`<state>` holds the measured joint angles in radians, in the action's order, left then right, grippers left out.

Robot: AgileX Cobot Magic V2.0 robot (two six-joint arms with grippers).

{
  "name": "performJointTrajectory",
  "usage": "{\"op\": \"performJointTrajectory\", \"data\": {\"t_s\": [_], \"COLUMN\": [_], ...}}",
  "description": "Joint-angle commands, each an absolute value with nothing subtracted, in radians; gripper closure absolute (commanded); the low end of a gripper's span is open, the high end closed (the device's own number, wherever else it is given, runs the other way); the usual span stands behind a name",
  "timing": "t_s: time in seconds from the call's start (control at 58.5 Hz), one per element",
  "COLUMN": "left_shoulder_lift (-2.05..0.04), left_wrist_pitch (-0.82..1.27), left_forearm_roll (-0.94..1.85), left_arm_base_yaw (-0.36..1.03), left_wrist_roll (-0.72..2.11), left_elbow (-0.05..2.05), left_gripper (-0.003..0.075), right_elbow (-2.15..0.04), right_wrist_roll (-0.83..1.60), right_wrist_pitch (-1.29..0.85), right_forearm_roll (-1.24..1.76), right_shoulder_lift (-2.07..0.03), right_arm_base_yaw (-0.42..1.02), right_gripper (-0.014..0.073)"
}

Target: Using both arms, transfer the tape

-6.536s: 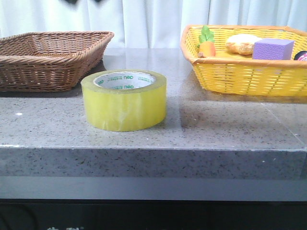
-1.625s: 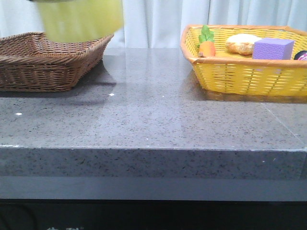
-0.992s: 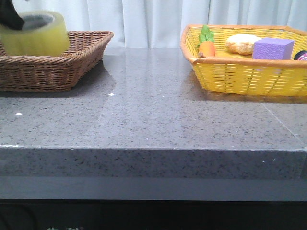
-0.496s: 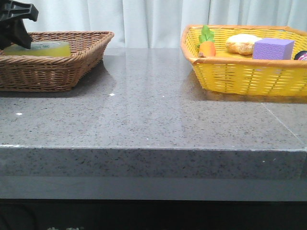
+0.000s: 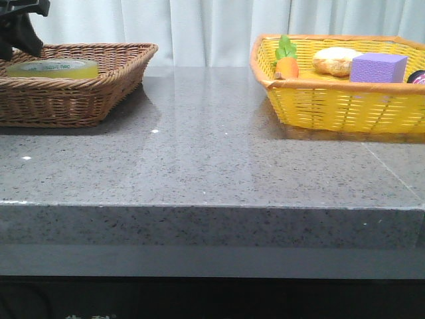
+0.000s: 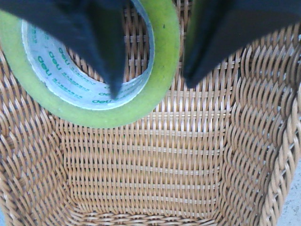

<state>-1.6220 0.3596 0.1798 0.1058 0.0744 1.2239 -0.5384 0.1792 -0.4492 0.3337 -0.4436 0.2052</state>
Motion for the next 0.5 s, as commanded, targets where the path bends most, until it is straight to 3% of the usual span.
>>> {"op": "performJointTrajectory", "data": {"t_s": [0.0,0.068,0.479], "left_shoulder_lift": [-1.570,-1.565,-1.344], "left_wrist_pitch": [0.308,0.312,0.304], "left_forearm_roll": [0.191,0.191,0.191], "left_arm_base_yaw": [0.104,0.104,0.104], "left_wrist_roll": [0.069,0.069,0.069], "left_elbow": [1.259,1.259,1.137], "left_gripper": [0.0635,0.0736,0.0740], "right_elbow": [-0.562,-0.562,-0.562], "right_wrist_roll": [0.184,0.184,0.184], "right_wrist_pitch": [-0.375,-0.375,-0.375], "right_forearm_roll": [0.343,0.343,0.343], "right_shoulder_lift": [-0.447,-0.447,-0.447], "right_arm_base_yaw": [0.198,0.198,0.198], "right_gripper": [0.0683,0.0683,0.0683]}}
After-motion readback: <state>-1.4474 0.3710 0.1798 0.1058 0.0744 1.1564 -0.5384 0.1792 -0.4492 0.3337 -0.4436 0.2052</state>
